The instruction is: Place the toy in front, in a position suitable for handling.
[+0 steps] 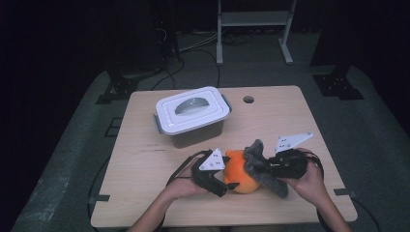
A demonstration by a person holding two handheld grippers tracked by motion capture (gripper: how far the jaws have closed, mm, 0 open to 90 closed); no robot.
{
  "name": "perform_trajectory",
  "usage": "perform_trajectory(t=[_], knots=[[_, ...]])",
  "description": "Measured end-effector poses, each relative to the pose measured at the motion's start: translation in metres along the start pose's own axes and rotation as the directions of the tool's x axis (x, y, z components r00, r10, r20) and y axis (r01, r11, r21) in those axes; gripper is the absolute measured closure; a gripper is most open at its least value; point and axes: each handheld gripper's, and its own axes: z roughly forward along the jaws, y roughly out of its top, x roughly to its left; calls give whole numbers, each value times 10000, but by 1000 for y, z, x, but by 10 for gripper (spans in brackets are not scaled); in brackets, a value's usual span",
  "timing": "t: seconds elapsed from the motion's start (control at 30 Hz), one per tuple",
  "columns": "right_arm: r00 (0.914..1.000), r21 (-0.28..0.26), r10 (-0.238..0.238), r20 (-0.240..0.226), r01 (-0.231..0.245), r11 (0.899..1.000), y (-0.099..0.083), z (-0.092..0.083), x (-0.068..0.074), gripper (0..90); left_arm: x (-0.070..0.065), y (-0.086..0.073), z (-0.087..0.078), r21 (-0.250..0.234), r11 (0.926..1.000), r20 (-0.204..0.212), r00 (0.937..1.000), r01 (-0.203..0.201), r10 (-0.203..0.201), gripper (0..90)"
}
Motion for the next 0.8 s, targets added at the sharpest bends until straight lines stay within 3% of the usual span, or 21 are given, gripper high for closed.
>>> perform_trajectory(t=[0.1,0.27,0.4,0.5,0.6,0.8], knots=[[9985,-162,153,-518,-161,9997,-6,8,5,758,3,0,-2,-26,9999,-122,9999,106,-106,153],[9974,154,-142,-708,153,9998,-8,12,18,755,-1,-1,0,56,10000,0,10000,65,-65,156],[9973,222,-638,-370,647,9977,4,7,26,756,-3,-5,4,238,9997,72,10000,0,-1,141],[9966,-1,-785,-230,785,9969,15,5,26,756,-4,-6,4,246,9996,134,9999,-107,104,138],[9960,108,-892,-66,893,9959,23,9,23,756,-3,-6,3,296,9995,151,9998,-122,117,137],[9980,143,-570,-271,574,9982,9,14,19,757,2,-1,-6,-39,10000,-135,9999,49,-50,140]])
